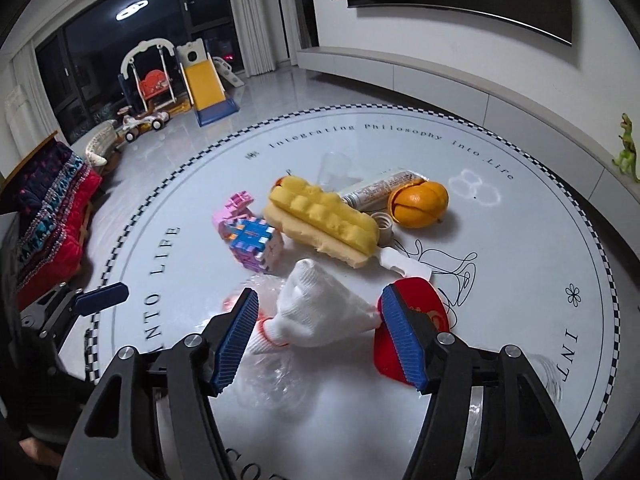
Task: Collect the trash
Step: 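Move both tools back to the table toward the plastic bag and white cloth, then grasp the clear plastic bag with the left tool while the right tool grasps the white cloth, then carry the bag and cloth over the black bin and open both tools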
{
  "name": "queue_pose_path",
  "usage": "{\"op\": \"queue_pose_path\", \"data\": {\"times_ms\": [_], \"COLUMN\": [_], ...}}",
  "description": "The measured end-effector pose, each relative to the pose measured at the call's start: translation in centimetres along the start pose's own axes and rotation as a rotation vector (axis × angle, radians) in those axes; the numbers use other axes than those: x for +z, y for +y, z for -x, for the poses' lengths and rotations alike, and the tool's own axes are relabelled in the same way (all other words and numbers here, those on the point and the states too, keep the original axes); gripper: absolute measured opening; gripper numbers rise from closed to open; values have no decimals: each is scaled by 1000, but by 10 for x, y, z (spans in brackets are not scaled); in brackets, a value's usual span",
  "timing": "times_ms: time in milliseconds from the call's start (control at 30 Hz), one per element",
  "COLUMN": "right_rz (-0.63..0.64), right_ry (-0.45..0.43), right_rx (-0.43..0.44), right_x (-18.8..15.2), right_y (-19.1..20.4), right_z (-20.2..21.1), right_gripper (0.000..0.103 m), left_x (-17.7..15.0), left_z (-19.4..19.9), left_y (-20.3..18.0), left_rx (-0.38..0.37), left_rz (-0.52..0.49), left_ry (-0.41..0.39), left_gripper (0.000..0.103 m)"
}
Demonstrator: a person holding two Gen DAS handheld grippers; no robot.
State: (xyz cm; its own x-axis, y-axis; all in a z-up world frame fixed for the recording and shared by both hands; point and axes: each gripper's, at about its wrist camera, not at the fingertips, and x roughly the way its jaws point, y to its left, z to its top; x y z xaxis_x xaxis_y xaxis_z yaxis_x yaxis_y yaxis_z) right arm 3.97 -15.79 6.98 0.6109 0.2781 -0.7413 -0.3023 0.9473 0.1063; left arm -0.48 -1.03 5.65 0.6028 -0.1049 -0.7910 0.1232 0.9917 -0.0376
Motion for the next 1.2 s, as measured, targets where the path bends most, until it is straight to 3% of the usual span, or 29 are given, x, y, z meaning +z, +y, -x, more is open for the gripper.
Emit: {"op": "queue_pose_path", "data": {"times_ms": [33,67,100,133,300,467,533,600,800,1200], "right_rz": [8,18,19,-3,-54,-73,-77,-82,-79,-45], "right_ry": [11,27,48,60,-24,-61,-64,-63,-55,-47], "right_rx": [-2,-12,-8,11,16,43,52,53,45,68], "right_x": [1,1,1,2,7,11,10,8,1,-8], "right_y": [-1,-2,-4,-9,-22,-28,-29,-30,-24,16], "right_z": [-4,-9,-15,-19,1,19,22,24,29,42], "right_gripper": [64,56,21,11,10,10,10,10,10,10], "left_x": [1,2,4,5,13,20,23,24,17,-17], "left_z": [-3,-6,-8,-11,-29,-54,-62,-71,-62,27], "left_y": [-4,-7,-9,-11,-27,-33,-29,-27,-21,23], "left_rx": [-5,-10,-16,-24,-35,0,1,-3,-24,37], "left_rz": [-7,-10,-10,-11,-33,-4,15,21,37,80], "left_ry": [7,13,20,27,47,69,89,118,96,-21], "left_gripper": [97,97,97,97,97,95,79,54,51,51]}}
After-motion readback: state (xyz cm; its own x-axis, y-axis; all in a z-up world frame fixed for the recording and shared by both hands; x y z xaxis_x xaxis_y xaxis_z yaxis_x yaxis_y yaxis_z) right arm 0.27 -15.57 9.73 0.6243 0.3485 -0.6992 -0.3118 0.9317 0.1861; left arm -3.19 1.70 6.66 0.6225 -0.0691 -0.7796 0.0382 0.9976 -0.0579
